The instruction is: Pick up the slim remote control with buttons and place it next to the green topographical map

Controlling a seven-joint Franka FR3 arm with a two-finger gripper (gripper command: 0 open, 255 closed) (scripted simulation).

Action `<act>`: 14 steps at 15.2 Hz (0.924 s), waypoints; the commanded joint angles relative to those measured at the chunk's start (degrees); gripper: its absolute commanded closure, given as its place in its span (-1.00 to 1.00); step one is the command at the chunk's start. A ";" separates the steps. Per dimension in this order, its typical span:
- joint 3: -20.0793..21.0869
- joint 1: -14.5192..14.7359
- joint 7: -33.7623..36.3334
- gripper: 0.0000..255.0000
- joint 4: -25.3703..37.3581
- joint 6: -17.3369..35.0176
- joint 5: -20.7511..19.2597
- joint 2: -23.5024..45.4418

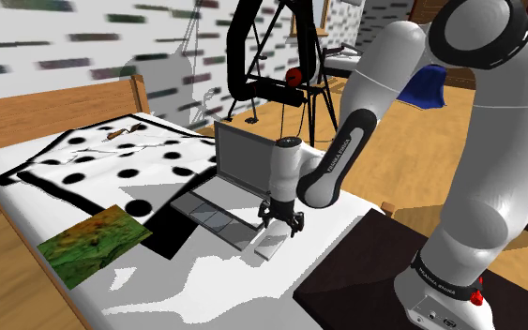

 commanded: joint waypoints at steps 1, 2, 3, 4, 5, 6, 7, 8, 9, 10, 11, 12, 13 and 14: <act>-1.63 1.23 1.64 -1.00 0.37 1.11 -2.09 1.69; -1.63 1.23 1.64 -1.00 0.37 1.11 -2.09 1.69; -1.63 1.22 1.65 -1.00 0.37 1.11 -2.10 1.69; -1.63 1.22 1.66 -1.00 0.37 1.11 -2.12 1.69; -1.62 1.21 1.66 -1.00 0.37 1.11 -2.11 1.69; -1.62 1.21 1.67 -1.00 0.37 1.11 -2.12 1.69; -1.61 1.20 1.67 -1.00 0.37 1.11 -2.13 1.69; -1.60 1.19 1.68 -1.00 0.37 1.11 -2.14 1.69; -1.59 1.18 1.68 -1.00 0.37 1.11 -2.14 1.69; -1.83 1.25 1.83 1.00 0.22 1.37 -2.43 1.78; -1.71 1.42 2.00 1.00 0.36 1.23 -2.35 1.79; -1.44 1.14 1.62 1.00 0.35 1.01 -1.98 1.55; -1.62 1.48 2.03 1.00 0.58 1.06 -2.26 1.86; -1.52 1.38 1.96 1.00 0.32 1.11 -2.14 1.63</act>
